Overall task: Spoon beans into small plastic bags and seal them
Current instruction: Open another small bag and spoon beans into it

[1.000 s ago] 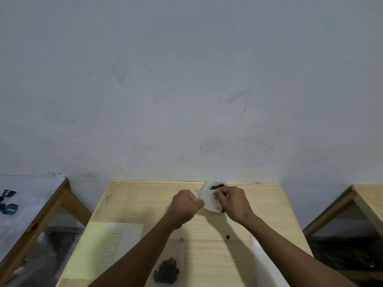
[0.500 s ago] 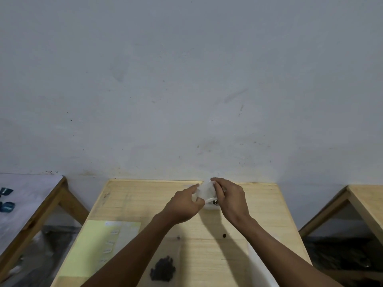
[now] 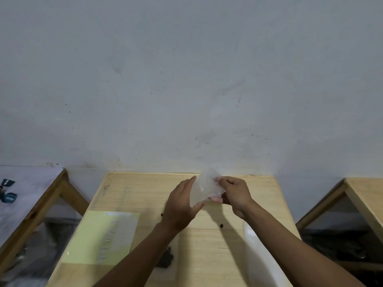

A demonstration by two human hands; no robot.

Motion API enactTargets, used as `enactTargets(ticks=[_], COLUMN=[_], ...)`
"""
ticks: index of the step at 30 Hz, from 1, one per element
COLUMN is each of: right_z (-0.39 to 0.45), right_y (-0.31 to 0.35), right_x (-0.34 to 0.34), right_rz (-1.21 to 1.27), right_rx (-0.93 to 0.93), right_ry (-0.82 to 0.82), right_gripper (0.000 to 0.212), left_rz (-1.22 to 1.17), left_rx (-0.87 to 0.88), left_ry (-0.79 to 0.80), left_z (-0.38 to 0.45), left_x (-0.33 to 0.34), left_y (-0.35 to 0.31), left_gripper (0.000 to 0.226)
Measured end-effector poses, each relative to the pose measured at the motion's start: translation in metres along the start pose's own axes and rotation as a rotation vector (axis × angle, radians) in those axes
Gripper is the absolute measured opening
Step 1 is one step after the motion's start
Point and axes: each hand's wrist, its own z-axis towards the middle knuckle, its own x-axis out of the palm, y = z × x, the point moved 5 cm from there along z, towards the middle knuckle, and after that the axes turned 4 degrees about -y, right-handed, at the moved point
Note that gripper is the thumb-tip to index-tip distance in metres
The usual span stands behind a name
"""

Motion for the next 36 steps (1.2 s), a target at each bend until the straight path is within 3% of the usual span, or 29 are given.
enactTargets(ticks=[5,10,14,16,19,22,26,29,36], right_z=[0.009,0.053,0.083,0.092,0.100,0.097,0.084,0.078,0.070], right_y=[-0.010,-0.037,-0.064,-0.075,-0.082,-0.072,-0.053,-0.044,-0.048], right_x=[-0.019,-0.065,-0.073,-0.071,-0.064,-0.052,-0.029,-0.025,-0.041], right_rz=[-0.122,-0.486,-1.026,-1.120,-0.897,-0.709,-0.535,-0.500,-0.427], right_rx=[0.035,-0.107,-0.142,-0.118,-0.042,-0.164,-0.371,-0.437,-0.584], right_ry=[0.129,-0.139,-0.194,-0.175,-0.186,-0.277,-0.282,-0.312,-0.381], right_gripper=[0.029,0.012,0.039,0.045,0.031,0.018,0.022,0.032,0.032], left_rz=[0.071,0.005,0.007,0.021,0.038,0.033,0.029,0.019,0.012], left_rx=[-0.003,-0.192,-0.283,-0.294,-0.309,-0.333,-0.351,-0.358,-0.370], left_ry=[-0.010,-0.032,-0.006,-0.011,-0.014,-0.018,-0.015,-0.003,0.033], left_z=[-0.002,-0.013,-0.025,-0.028,-0.030,-0.032,-0.033,-0.031,-0.024], left_x=[-0.015,-0.044,-0.055,-0.059,-0.066,-0.070,-0.067,-0.064,-0.053], left_y=[0.009,0.027,0.042,0.043,0.049,0.056,0.062,0.064,0.069], left_gripper=[0.059,0.062,0.068,0.067,0.068,0.069,0.069,0.069,0.069])
